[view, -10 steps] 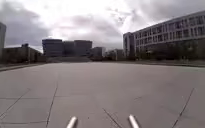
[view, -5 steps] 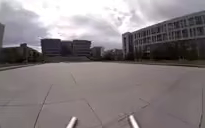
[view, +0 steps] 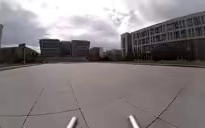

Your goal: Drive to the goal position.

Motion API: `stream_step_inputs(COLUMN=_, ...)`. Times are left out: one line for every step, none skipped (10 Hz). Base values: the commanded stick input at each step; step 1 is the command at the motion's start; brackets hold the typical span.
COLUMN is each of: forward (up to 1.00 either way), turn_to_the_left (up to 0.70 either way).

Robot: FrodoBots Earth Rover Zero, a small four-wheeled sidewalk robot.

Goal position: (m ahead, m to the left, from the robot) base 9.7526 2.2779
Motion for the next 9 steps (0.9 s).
stream_step_inputs(forward=0.7, turn_to_the_left=0.01)
stream_step_inputs(forward=0.7, turn_to_the_left=0.01)
stream_step_inputs(forward=0.7, turn_to_the_left=0.01)
stream_step_inputs(forward=0.7, turn_to_the_left=0.01)
stream_step_inputs(forward=0.7, turn_to_the_left=0.01)
stream_step_inputs(forward=0.7, turn_to_the_left=0.01)
stream_step_inputs(forward=0.7, turn_to_the_left=0.01)
stream_step_inputs(forward=0.7, turn_to_the_left=0.01)
stream_step_inputs(forward=0.7, turn_to_the_left=0.01)
